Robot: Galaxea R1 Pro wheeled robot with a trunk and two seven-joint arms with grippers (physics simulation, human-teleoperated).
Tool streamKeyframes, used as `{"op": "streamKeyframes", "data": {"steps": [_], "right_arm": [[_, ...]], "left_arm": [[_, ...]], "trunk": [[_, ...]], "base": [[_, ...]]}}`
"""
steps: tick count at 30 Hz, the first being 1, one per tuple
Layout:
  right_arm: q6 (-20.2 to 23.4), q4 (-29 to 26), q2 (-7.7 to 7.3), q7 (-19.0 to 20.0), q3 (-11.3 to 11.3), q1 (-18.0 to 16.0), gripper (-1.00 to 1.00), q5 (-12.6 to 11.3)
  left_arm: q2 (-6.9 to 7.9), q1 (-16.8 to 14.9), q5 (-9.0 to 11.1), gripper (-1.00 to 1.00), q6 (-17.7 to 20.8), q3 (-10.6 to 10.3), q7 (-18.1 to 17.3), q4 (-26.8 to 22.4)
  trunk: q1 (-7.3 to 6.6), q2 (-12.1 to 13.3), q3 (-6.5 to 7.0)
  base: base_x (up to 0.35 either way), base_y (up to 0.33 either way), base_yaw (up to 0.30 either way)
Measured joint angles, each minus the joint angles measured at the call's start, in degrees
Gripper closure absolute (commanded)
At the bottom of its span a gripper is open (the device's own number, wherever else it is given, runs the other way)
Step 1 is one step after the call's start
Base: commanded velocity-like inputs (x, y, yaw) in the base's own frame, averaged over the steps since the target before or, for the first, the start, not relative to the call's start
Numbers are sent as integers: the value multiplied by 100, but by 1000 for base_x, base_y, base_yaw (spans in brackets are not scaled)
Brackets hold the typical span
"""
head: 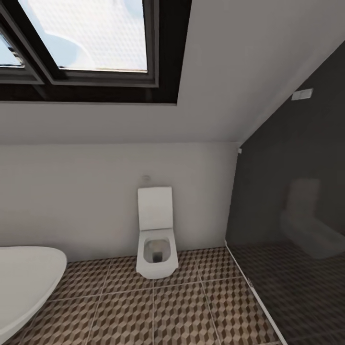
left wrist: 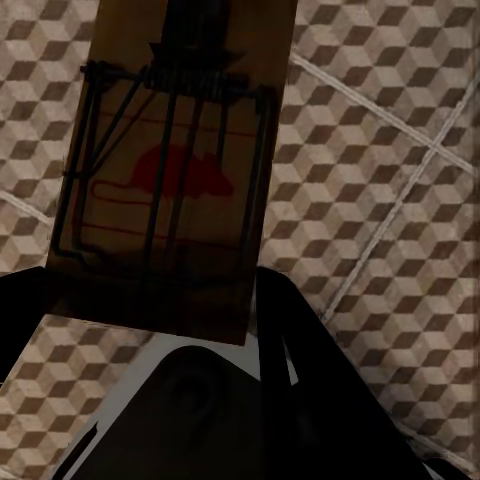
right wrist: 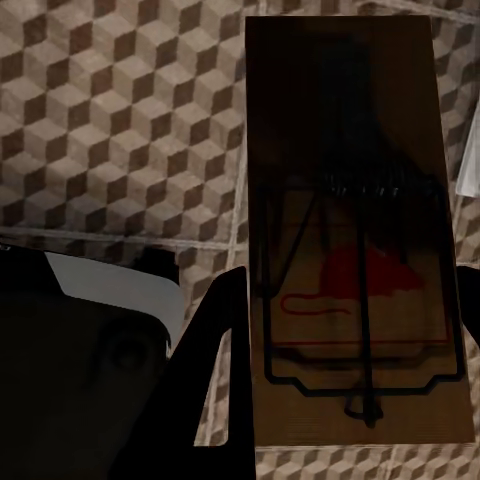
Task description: Take the four mousetraps from the cabinet in the bathroom and place them on the bathroom floor. Make sure all four end up on the same floor surface, and ensure that at least two of them are either under or directly next to the same bathroom sink.
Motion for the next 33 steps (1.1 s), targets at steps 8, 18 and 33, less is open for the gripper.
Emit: {"op": "streamKeyframes", "data": {"steps": [8, 18, 33], "right_arm": [[-2, 0, 0, 0, 6, 0, 100, 1], [-4, 0, 0, -9, 7, 0, 100, 0], [-358, -47, -8, 18, 3, 0, 100, -12]], "left_arm": [[0, 0, 9, 100, 1, 0, 0, 0], [0, 0, 22, 100, 0, 0, 0, 0], [-11, 0, -5, 100, 1, -3, 2, -2]], "trunk": [[3, 1, 0], [3, 1, 0], [91, -158, -71]], "base": [[86, 0, 0], [4, 0, 0], [0, 0, 0]]}}
